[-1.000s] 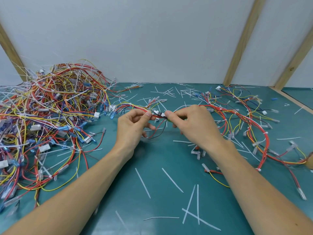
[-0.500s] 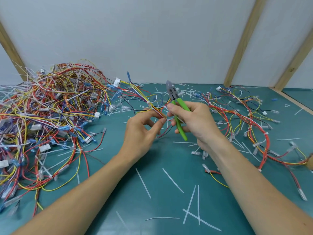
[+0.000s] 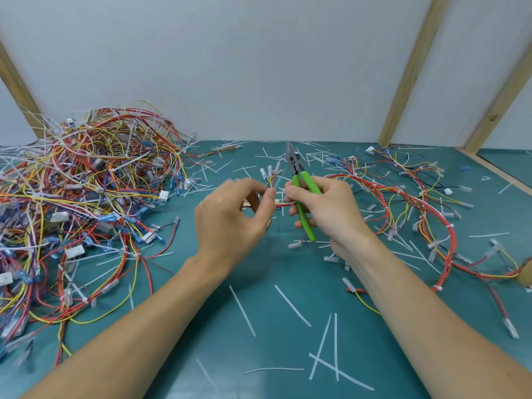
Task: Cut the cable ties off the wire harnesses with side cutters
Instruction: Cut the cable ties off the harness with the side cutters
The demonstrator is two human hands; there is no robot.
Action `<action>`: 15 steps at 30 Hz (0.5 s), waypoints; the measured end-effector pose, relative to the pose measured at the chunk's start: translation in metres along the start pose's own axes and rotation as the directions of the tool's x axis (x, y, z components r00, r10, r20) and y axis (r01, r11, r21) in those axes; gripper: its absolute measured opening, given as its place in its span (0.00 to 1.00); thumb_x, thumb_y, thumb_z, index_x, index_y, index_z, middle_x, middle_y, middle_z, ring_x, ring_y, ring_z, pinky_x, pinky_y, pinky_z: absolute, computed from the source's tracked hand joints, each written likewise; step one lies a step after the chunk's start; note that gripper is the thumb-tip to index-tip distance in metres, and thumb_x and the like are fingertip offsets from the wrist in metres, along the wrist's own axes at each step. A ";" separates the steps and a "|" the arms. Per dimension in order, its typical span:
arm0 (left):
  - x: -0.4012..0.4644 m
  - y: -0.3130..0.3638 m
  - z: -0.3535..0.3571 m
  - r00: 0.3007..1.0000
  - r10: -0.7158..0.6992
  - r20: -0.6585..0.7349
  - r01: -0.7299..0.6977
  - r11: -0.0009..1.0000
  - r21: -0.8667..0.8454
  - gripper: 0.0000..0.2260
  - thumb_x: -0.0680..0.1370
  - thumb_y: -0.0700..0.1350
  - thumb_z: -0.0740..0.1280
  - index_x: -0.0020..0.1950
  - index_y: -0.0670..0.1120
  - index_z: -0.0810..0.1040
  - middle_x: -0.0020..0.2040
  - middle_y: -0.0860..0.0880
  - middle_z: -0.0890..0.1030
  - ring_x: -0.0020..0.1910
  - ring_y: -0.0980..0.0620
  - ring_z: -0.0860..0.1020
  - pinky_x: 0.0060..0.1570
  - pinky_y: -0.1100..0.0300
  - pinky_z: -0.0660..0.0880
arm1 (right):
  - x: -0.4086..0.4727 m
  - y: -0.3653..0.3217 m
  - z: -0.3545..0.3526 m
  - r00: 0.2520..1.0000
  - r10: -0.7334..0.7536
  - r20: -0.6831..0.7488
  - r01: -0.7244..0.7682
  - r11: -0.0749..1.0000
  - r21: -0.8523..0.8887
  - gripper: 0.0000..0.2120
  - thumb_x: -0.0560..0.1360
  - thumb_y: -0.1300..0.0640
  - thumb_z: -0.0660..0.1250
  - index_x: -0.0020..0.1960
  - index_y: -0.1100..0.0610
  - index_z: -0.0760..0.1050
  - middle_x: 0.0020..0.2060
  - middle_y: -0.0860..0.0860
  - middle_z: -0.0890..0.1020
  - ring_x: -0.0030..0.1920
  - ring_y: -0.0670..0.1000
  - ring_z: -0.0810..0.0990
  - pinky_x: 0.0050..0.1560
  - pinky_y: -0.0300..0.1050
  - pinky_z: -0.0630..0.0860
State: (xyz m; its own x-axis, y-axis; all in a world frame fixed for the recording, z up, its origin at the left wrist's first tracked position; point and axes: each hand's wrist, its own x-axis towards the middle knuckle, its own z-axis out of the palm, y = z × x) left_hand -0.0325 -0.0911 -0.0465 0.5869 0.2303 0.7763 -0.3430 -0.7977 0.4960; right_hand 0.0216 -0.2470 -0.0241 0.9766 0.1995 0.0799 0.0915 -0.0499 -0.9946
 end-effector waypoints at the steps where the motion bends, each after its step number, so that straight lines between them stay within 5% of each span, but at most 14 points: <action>1: 0.002 -0.002 0.000 0.999 0.035 0.004 -0.035 0.997 0.065 0.05 0.77 0.49 0.71 0.43 0.50 0.81 0.36 0.55 0.79 0.37 0.52 0.74 0.41 0.55 0.70 | 0.000 0.000 0.001 1.000 -0.017 0.000 0.017 1.000 -0.010 0.01 0.76 0.60 0.74 0.47 0.56 0.83 0.33 0.48 0.84 0.31 0.47 0.80 0.31 0.45 0.81; 5: 0.003 -0.015 0.002 0.978 -0.148 0.150 0.125 0.980 0.155 0.07 0.80 0.50 0.68 0.46 0.51 0.83 0.41 0.56 0.83 0.45 0.50 0.78 0.51 0.52 0.69 | 0.000 0.001 0.001 0.982 -0.187 -0.018 0.182 0.970 -0.164 0.04 0.76 0.60 0.73 0.44 0.53 0.83 0.33 0.50 0.84 0.31 0.48 0.81 0.33 0.49 0.81; 9: 0.010 -0.023 0.000 0.845 -0.371 0.386 0.466 0.865 -0.187 0.08 0.80 0.49 0.69 0.43 0.51 0.85 0.32 0.52 0.83 0.32 0.57 0.78 0.36 0.61 0.72 | 0.000 0.002 0.000 0.951 -0.308 -0.030 0.292 0.925 -0.243 0.04 0.75 0.59 0.73 0.44 0.51 0.83 0.33 0.48 0.85 0.33 0.49 0.83 0.38 0.49 0.82; 13: 0.016 -0.027 -0.006 0.665 -0.365 0.652 0.690 0.635 -0.347 0.07 0.78 0.50 0.72 0.45 0.49 0.86 0.30 0.49 0.79 0.22 0.54 0.70 0.24 0.67 0.65 | 0.000 0.000 -0.001 0.962 -0.271 0.006 0.268 0.949 -0.166 0.05 0.75 0.61 0.74 0.46 0.52 0.83 0.33 0.50 0.84 0.33 0.48 0.83 0.35 0.50 0.81; 15: 0.019 -0.028 -0.008 0.629 -0.360 0.689 0.729 0.581 -0.362 0.10 0.74 0.54 0.72 0.48 0.49 0.86 0.29 0.50 0.77 0.21 0.54 0.67 0.23 0.67 0.62 | 0.000 -0.002 -0.001 0.969 -0.244 0.032 0.246 0.964 -0.103 0.05 0.76 0.63 0.74 0.46 0.53 0.83 0.33 0.50 0.84 0.33 0.49 0.82 0.34 0.49 0.82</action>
State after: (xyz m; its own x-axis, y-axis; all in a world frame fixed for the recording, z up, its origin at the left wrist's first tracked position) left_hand -0.0176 -0.0600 -0.0429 0.9980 0.0479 0.0420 -0.0374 -0.0940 0.9949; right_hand 0.0220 -0.2474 -0.0221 0.9180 0.2373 0.3179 0.3485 -0.0997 -0.9320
